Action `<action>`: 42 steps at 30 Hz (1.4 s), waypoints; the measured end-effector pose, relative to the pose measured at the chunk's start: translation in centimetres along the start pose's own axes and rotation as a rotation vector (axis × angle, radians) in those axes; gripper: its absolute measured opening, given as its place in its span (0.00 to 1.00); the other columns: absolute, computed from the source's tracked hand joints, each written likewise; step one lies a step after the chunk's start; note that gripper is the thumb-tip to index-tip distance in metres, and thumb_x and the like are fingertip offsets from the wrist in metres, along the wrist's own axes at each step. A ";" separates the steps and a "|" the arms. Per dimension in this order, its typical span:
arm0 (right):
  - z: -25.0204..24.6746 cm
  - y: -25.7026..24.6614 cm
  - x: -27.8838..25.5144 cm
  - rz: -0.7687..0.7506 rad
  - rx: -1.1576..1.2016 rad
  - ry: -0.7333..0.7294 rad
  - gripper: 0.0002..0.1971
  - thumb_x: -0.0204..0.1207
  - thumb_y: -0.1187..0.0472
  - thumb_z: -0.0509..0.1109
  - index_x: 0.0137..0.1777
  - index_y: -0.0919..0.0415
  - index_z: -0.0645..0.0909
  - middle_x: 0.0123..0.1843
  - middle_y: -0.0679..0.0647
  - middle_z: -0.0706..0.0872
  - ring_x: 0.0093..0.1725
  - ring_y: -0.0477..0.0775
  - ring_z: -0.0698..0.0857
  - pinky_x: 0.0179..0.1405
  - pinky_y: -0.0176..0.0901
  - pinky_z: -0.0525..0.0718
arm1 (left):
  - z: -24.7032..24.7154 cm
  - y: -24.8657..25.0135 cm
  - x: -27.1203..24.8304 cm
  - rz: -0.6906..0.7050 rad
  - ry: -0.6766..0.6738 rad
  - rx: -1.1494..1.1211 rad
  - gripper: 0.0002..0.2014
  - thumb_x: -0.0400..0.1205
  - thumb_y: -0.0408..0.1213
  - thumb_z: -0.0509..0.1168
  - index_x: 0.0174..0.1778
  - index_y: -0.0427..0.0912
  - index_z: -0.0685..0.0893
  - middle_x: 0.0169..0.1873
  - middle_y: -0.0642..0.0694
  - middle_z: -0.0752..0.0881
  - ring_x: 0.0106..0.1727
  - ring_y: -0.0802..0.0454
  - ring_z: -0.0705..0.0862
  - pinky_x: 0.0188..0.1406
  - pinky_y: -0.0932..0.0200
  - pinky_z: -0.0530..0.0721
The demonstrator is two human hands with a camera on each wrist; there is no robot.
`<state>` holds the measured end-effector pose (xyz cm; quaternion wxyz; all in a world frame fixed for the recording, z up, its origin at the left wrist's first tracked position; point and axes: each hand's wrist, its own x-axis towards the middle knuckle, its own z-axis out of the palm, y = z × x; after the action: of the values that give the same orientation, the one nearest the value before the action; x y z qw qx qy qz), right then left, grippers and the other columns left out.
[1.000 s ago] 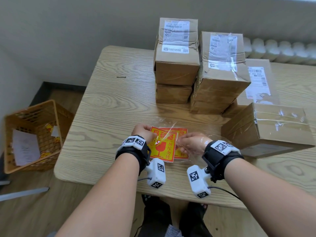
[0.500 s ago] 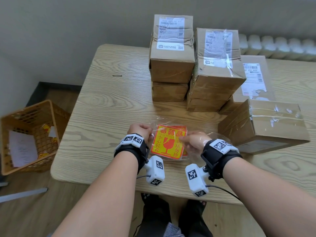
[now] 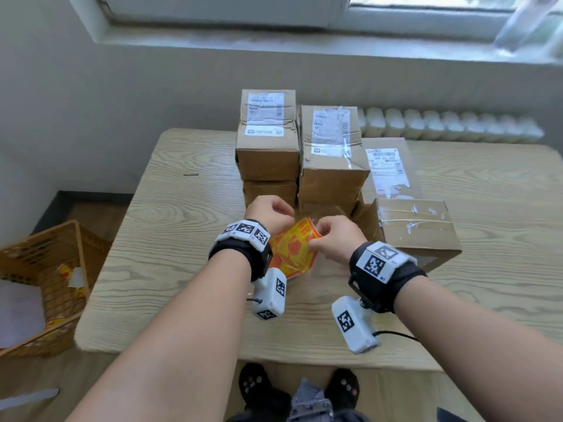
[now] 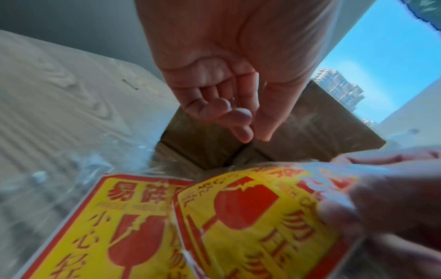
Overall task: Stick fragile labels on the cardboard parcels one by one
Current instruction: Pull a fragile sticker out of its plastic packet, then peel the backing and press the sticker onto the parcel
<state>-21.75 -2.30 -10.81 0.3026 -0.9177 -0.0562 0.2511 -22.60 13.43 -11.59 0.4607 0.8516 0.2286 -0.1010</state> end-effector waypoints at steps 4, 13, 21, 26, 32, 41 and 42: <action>-2.4 -0.5 -1.3 -0.095 0.106 0.128 0.09 0.65 0.60 0.74 0.30 0.56 0.76 0.31 0.51 0.79 0.36 0.53 0.78 0.35 0.44 0.75 | 0.5 2.5 0.1 0.035 -0.040 0.000 0.11 0.70 0.30 0.69 0.31 0.55 0.86 0.40 0.52 0.90 0.46 0.52 0.89 0.51 0.54 0.88; -6.1 0.9 -2.7 -0.138 0.568 0.346 0.14 0.71 0.73 0.66 0.36 0.51 0.75 0.46 0.63 0.89 0.42 0.63 0.88 0.42 0.58 0.90 | 0.7 5.4 -1.6 0.066 -0.003 -0.097 0.25 0.68 0.24 0.63 0.59 0.49 0.81 0.56 0.49 0.87 0.57 0.47 0.85 0.56 0.46 0.87; -6.0 2.6 -3.4 -0.092 0.412 0.248 0.13 0.66 0.72 0.76 0.36 0.52 0.82 0.36 0.51 0.87 0.38 0.50 0.86 0.36 0.43 0.86 | 3.1 5.8 -2.7 0.125 -0.215 -0.051 0.29 0.66 0.17 0.70 0.60 0.46 0.80 0.47 0.42 0.87 0.42 0.43 0.88 0.42 0.46 0.90; -6.6 2.4 -3.2 -0.118 0.300 0.269 0.06 0.75 0.60 0.75 0.38 0.50 0.86 0.34 0.44 0.87 0.40 0.47 0.88 0.42 0.41 0.87 | 3.8 4.6 -2.4 0.112 -0.228 0.060 0.12 0.69 0.26 0.75 0.44 0.44 0.86 0.39 0.41 0.90 0.35 0.46 0.87 0.39 0.53 0.87; -8.3 1.9 -3.1 -0.086 0.833 0.418 0.07 0.74 0.62 0.76 0.38 0.50 0.83 0.38 0.47 0.90 0.33 0.42 0.89 0.28 0.35 0.86 | 3.7 3.6 -2.1 0.035 -0.207 0.417 0.09 0.75 0.36 0.73 0.50 0.45 0.92 0.40 0.45 0.87 0.40 0.46 0.84 0.44 0.57 0.85; -10.1 0.9 -2.6 -0.063 0.807 0.190 0.04 0.74 0.62 0.76 0.45 0.54 0.83 0.45 0.53 0.91 0.44 0.51 0.90 0.26 0.33 0.84 | -1.6 5.9 -2.0 0.035 -0.078 0.844 0.06 0.70 0.35 0.74 0.41 0.44 0.90 0.38 0.44 0.89 0.40 0.45 0.88 0.35 0.58 0.82; -10.3 0.9 -2.6 -0.064 0.799 0.163 0.05 0.73 0.62 0.77 0.46 0.55 0.84 0.45 0.53 0.91 0.44 0.51 0.91 0.26 0.33 0.84 | -1.9 6.4 -2.2 0.052 -0.085 0.845 0.06 0.70 0.35 0.73 0.41 0.44 0.90 0.38 0.44 0.90 0.39 0.45 0.88 0.34 0.59 0.83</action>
<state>-18.97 -9.11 -3.05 0.6464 -0.7426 0.0413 0.1702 -21.56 11.40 -4.96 0.0827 0.9661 0.1263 -0.2093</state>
